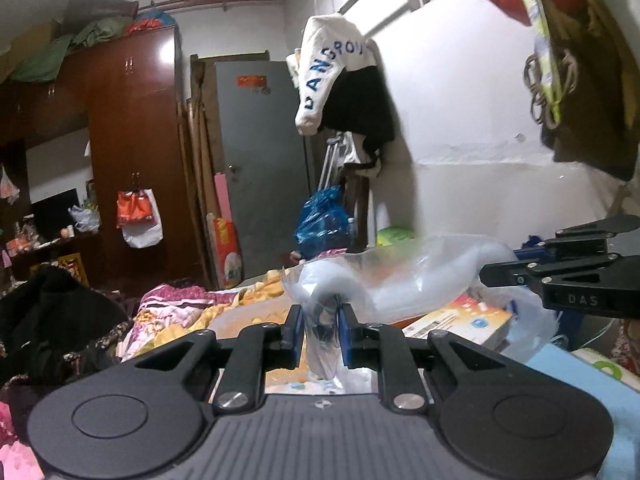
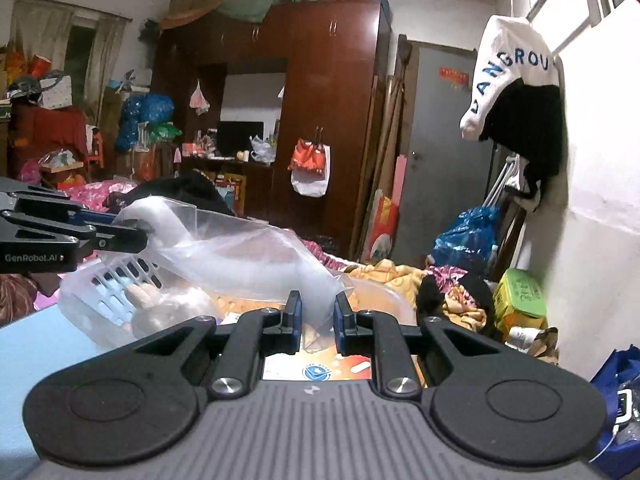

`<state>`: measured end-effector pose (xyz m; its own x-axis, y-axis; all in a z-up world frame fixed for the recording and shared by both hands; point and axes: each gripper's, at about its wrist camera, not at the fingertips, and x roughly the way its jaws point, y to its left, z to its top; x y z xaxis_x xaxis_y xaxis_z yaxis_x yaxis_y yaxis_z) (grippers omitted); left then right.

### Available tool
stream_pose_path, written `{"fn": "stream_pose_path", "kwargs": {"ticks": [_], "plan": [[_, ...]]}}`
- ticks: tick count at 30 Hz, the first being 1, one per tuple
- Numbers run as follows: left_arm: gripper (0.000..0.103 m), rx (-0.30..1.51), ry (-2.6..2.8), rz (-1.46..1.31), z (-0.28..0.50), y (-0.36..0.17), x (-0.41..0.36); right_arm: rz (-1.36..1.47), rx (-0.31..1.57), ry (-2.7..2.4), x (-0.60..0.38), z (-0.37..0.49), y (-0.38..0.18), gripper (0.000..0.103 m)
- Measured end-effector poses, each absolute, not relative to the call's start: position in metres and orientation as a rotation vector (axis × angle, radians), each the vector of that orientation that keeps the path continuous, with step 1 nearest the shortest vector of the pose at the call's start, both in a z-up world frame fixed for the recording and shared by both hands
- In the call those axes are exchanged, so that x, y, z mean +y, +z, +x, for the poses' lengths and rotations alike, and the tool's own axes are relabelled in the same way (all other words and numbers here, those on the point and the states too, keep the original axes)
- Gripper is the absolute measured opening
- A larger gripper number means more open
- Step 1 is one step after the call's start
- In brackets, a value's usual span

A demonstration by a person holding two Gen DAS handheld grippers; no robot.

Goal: Organize objects

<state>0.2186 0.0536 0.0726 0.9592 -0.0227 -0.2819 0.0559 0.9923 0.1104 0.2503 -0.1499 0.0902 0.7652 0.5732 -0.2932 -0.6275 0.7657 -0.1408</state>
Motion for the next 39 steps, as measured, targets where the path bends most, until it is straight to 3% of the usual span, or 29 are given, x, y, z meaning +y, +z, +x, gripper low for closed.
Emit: {"fn": "stream_pose_path", "kwargs": {"ticks": [2,4,5,6,7,8,14,30,39], "plan": [[0.023,0.284,-0.024,0.114,0.221,0.069,0.056,-0.238,0.250,0.664,-0.150,0.253,0.086,0.022],[0.034,0.256,0.011,0.141,0.220,0.065,0.056,-0.236,0.271,0.648,-0.150,0.256,0.086,0.045],[0.055,0.245,0.046,0.166,0.219,0.063,0.054,-0.233,0.257,0.623,-0.152,0.255,0.084,0.073],[0.084,0.252,0.068,0.184,0.220,0.062,0.054,-0.225,0.236,0.603,-0.156,0.253,0.084,0.096],[0.093,0.262,0.068,0.183,0.220,0.062,0.055,-0.205,0.214,0.587,-0.160,0.250,0.083,0.101],[0.097,0.261,0.048,0.160,0.218,0.063,0.058,-0.188,0.201,0.579,-0.164,0.249,0.083,0.103],[0.098,0.260,0.015,0.107,0.210,0.066,0.065,-0.168,0.212,0.590,-0.168,0.247,0.088,0.103],[0.099,0.230,0.037,0.098,0.197,0.064,0.060,-0.081,0.264,0.637,-0.177,0.250,0.086,0.103],[0.099,0.239,-0.013,0.119,0.152,0.084,0.040,-0.094,0.348,0.457,-0.182,0.224,0.099,0.103]]}}
